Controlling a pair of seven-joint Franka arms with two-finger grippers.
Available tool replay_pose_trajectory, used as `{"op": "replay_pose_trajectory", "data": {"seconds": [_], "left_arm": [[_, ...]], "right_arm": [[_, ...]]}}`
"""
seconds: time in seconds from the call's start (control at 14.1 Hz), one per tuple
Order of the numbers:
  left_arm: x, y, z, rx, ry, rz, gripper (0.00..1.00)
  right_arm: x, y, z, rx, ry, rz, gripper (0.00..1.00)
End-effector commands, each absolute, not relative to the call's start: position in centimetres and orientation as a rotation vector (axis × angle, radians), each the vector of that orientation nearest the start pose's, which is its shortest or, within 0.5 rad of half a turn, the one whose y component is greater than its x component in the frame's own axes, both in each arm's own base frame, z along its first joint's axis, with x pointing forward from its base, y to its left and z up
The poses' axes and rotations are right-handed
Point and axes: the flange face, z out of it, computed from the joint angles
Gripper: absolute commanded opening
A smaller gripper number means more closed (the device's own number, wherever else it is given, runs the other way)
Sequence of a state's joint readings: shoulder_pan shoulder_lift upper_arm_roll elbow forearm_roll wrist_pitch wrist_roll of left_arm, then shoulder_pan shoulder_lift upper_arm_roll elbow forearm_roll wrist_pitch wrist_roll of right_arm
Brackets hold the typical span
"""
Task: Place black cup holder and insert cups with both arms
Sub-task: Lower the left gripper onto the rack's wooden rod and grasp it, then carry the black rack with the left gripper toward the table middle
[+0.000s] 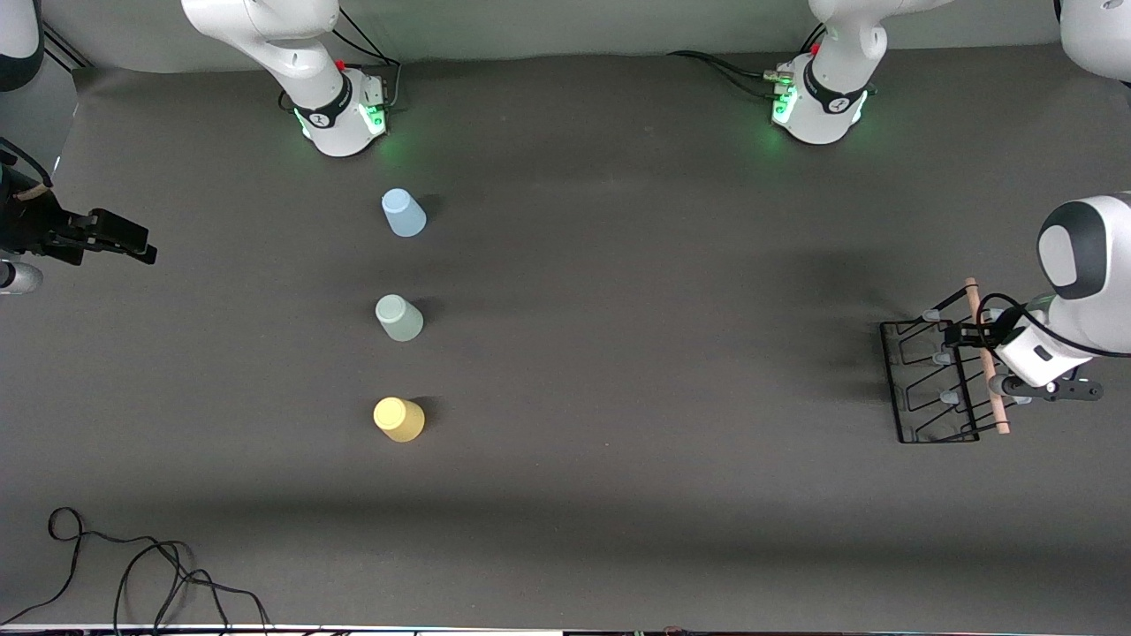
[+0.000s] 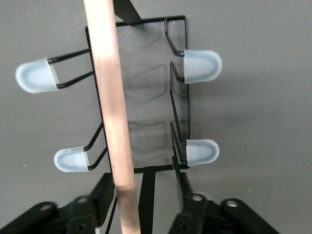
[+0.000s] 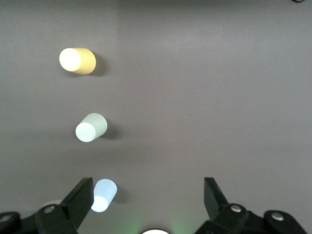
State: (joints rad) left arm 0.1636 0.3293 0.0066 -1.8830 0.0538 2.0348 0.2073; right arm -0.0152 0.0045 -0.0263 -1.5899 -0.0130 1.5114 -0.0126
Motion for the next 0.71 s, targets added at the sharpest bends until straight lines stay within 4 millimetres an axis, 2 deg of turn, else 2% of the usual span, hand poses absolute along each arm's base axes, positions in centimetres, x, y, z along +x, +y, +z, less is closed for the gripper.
{"op": "replay_pose_trajectory", "data": {"seconds": [0.0, 0.07, 0.21, 0.36, 0.57, 0.64], "left_arm": [[59.2, 11.1, 32.6, -3.105, 0.123, 0.273, 0.04], [59.3, 11.1, 33.1, -3.103, 0.126, 0.264, 0.00], [59.9, 10.5, 34.7, -3.095, 0.149, 0.239, 0.00], [60.7, 9.2, 37.1, -3.091, 0.151, 0.221, 0.00], [61.1, 4.8, 41.3, -3.090, 0.186, 0.216, 0.00], [61.1, 3.0, 41.9, -3.089, 0.186, 0.206, 0.00]], "right_arm": [[55.0, -2.5, 61.3, -3.161, 0.043, 0.137, 1.00], [55.0, -2.5, 61.3, -3.161, 0.043, 0.137, 1.00], [55.0, -2.5, 61.2, -3.161, 0.043, 0.139, 1.00], [55.0, -2.5, 61.3, -3.161, 0.043, 0.137, 1.00], [55.0, -2.5, 61.3, -3.161, 0.043, 0.137, 1.00], [55.0, -2.5, 61.3, -3.161, 0.043, 0.137, 1.00]]}}
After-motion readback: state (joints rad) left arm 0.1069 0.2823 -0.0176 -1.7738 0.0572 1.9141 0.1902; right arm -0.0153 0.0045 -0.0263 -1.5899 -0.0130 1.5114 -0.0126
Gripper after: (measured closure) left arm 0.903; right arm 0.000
